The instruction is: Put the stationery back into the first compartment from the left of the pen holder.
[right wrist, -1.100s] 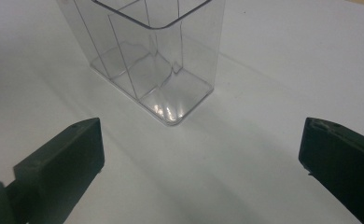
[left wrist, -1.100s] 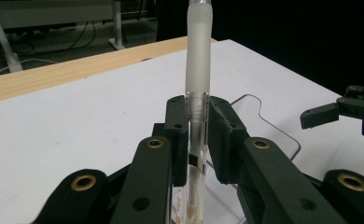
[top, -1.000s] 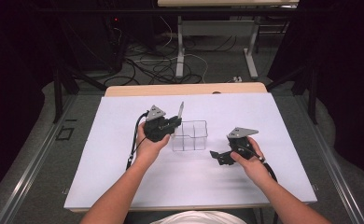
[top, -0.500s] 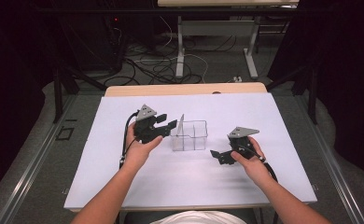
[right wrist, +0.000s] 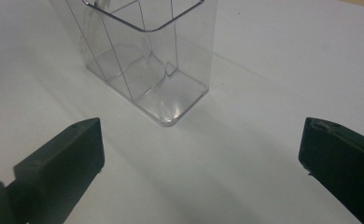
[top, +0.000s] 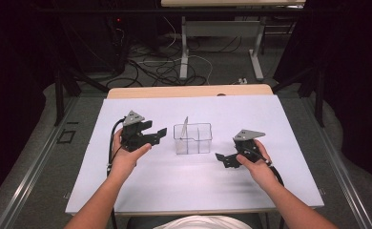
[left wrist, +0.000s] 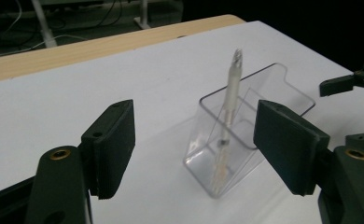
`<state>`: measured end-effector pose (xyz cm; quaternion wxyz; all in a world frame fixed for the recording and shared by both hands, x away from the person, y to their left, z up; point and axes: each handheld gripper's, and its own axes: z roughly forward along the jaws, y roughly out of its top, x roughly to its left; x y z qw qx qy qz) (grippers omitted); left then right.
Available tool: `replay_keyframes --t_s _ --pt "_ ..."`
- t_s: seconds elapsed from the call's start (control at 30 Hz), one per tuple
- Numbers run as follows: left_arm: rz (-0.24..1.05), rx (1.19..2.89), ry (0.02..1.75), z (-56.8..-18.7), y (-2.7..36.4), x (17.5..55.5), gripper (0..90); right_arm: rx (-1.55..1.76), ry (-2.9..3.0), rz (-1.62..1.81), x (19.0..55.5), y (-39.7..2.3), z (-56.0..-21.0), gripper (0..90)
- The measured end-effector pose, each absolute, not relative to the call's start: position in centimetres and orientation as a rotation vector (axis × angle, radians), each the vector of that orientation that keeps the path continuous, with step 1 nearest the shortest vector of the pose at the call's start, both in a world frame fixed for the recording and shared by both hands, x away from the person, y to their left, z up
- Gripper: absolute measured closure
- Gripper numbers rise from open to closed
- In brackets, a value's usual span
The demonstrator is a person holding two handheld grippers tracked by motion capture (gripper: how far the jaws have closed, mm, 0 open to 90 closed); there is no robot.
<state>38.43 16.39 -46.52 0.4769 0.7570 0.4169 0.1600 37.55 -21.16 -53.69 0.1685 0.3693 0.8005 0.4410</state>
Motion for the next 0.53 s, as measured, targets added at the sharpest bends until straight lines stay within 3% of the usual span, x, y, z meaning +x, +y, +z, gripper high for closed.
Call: replay_keyframes --t_s 0.1,0.43,0.53 --pt "0.381 1.843 1.074 -46.9 17.4 38.2 28.2 1.050 2.276 1.253 37.6 -21.2 -53.7 0.0" --pt "0.446 1.853 1.139 -47.8 19.7 37.7 3.5 1.051 2.274 1.249 37.6 -21.3 -53.7 0.0" --pt "0.449 1.852 1.147 -48.1 20.1 37.6 0.1 1.049 2.273 1.254 37.6 -21.4 -53.7 0.0"
